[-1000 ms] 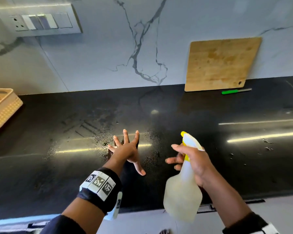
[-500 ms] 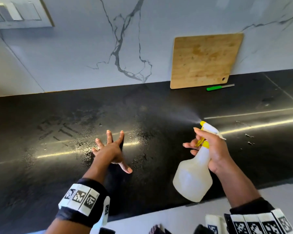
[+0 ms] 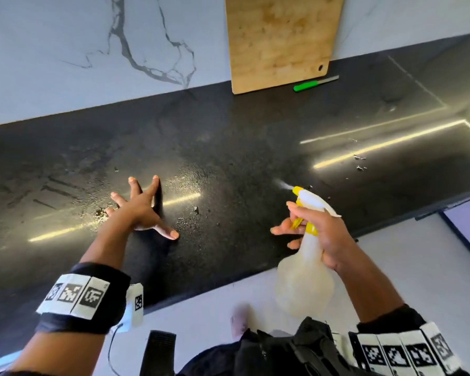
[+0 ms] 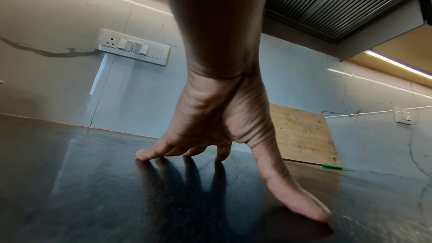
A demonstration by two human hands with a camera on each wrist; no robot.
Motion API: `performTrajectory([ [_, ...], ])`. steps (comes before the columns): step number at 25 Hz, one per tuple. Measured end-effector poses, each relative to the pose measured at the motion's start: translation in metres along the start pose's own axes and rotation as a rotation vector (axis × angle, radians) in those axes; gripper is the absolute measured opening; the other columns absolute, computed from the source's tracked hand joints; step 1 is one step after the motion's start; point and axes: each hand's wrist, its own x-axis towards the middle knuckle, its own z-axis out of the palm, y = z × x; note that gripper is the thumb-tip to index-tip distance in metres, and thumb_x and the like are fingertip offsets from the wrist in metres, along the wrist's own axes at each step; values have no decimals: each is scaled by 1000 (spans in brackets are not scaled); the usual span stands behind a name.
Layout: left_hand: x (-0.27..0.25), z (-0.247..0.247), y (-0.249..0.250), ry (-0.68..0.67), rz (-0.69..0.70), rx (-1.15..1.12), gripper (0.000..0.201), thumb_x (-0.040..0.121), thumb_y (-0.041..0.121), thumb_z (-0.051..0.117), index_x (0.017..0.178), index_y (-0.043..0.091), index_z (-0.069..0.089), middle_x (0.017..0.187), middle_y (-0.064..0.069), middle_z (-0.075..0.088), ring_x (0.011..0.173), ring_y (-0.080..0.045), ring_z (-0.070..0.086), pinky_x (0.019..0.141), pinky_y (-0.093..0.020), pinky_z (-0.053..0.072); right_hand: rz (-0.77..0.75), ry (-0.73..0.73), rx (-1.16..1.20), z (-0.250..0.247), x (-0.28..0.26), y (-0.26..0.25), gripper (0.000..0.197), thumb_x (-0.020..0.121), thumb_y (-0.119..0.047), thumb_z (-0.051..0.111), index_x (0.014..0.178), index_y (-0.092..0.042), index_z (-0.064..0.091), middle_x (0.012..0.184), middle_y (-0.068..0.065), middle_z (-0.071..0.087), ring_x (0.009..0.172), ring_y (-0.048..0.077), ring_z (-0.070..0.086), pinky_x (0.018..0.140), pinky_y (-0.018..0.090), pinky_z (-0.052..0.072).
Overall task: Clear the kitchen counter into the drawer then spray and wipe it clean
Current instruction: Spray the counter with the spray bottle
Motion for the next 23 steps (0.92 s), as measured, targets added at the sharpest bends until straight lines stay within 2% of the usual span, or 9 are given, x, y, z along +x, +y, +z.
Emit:
performTrajectory([
  [2, -6, 7, 1, 46, 64, -10, 148, 42, 45, 95, 152, 45, -4, 161, -3, -22, 145, -41, -18, 114, -67, 3, 5, 25, -63, -14, -12, 11, 15, 91, -23, 65, 90, -10, 58, 59, 12, 52, 64, 31, 69, 49, 28, 49],
  [3, -8, 11, 6, 72, 116, -15, 142, 46, 42, 95, 153, 41, 1, 163, -5, -15, 147, -38, -14, 115, -65, 3, 3, 21, -75, -22, -18, 15, 15, 91, -22, 65, 97, -9, 60, 59, 15, 53, 62, 30, 67, 50, 29, 50],
  [6, -9, 24, 49, 136, 269, -85, 126, 56, 45, 90, 154, 35, 12, 164, -9, 1, 148, -37, -6, 116, -64, 7, 38, -24, -164, -49, -32, 26, 26, 90, -21, 66, 112, -10, 60, 82, 26, 69, 83, 27, 73, 56, 36, 57],
  [9, -7, 43, 123, 126, 444, -43, 115, 65, 51, 84, 155, 30, 15, 164, -8, 1, 150, -33, -5, 118, -59, 6, 53, 41, -179, -85, -43, 38, 30, 90, -22, 67, 116, -13, 56, 75, 24, 64, 85, 34, 73, 58, 38, 57],
  [11, -9, 52, 177, 91, 524, -5, 111, 70, 49, 81, 156, 28, 13, 164, -6, -2, 150, -30, -7, 120, -54, 4, 31, 140, -108, -116, -48, 42, 37, 88, -22, 71, 120, -14, 56, 81, 24, 68, 87, 34, 73, 58, 38, 57],
  [13, -11, 59, 227, 67, 577, 21, 112, 72, 47, 81, 156, 25, 10, 164, -6, -5, 150, -28, -9, 121, -52, 4, -35, 234, -55, -148, -54, 44, 33, 82, -23, 77, 108, -11, 62, 81, 23, 69, 85, 33, 73, 55, 37, 56],
  [16, -10, 71, 295, 18, 576, 83, 116, 74, 49, 79, 156, 23, 1, 161, -10, -21, 149, -32, -13, 119, -54, 4, -167, 350, -7, -193, -54, 44, 21, 78, -23, 73, 74, -6, 62, 59, 19, 56, 63, 40, 68, 50, 34, 51],
  [20, -7, 84, 368, -15, 433, 67, 127, 72, 53, 79, 154, 22, -13, 152, -10, -41, 145, -39, -22, 118, -59, 0, -162, 247, -18, -251, -39, 27, 21, 86, -20, 71, 85, -1, 63, 66, 20, 64, 75, 38, 72, 52, 35, 53],
  [23, 0, 96, 396, -21, 306, 75, 137, 65, 61, 80, 152, 21, -19, 154, -11, -37, 143, -41, -26, 114, -66, -6, -179, 188, -75, -286, -22, 6, 35, 75, -31, 71, 78, 2, 60, 53, 15, 55, 61, 40, 67, 50, 33, 51],
])
